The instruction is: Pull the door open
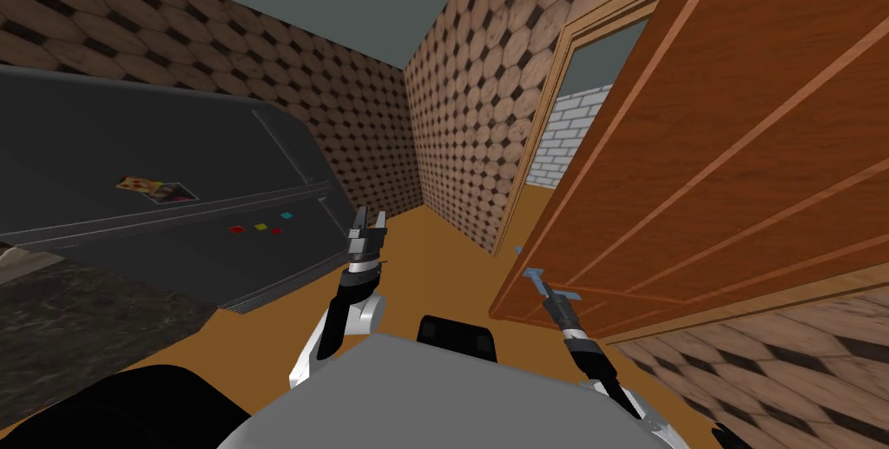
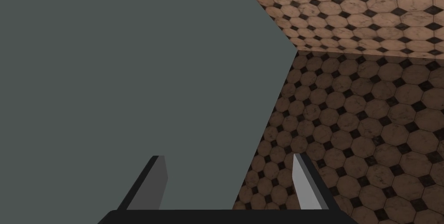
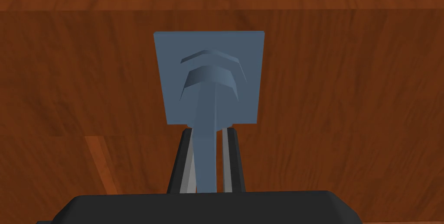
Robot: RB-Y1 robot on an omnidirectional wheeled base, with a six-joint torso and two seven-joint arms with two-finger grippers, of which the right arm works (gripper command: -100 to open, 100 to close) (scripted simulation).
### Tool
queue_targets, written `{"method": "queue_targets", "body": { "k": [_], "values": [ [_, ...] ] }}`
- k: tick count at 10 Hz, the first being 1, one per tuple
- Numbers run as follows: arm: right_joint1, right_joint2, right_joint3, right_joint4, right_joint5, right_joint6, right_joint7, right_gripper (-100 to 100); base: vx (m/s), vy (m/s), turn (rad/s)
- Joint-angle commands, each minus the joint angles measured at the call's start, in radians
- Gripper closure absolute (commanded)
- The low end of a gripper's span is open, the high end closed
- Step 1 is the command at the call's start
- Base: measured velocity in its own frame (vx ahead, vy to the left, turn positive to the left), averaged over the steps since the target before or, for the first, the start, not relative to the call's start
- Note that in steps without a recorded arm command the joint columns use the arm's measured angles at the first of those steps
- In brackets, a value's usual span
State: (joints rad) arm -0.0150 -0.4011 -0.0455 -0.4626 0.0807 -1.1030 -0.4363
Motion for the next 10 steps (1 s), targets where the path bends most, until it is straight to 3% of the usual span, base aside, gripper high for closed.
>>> {"method": "queue_targets", "body": {
  "k": [1,4,6,10],
  "values": [
    [-0.002,-0.008,0.002,0.027,0.003,-0.028,-0.007,100,-0.094,-0.045,0.045],
    [0.029,-0.033,0.014,0.036,0.017,-0.084,-0.035,100,-0.162,-0.062,0.150],
    [0.041,-0.043,0.018,0.039,0.023,-0.107,-0.047,100,-0.159,-0.068,0.089],
    [0.051,-0.041,0.025,0.037,0.029,-0.111,-0.051,100,-0.075,-0.019,0.037]
  ]
}}
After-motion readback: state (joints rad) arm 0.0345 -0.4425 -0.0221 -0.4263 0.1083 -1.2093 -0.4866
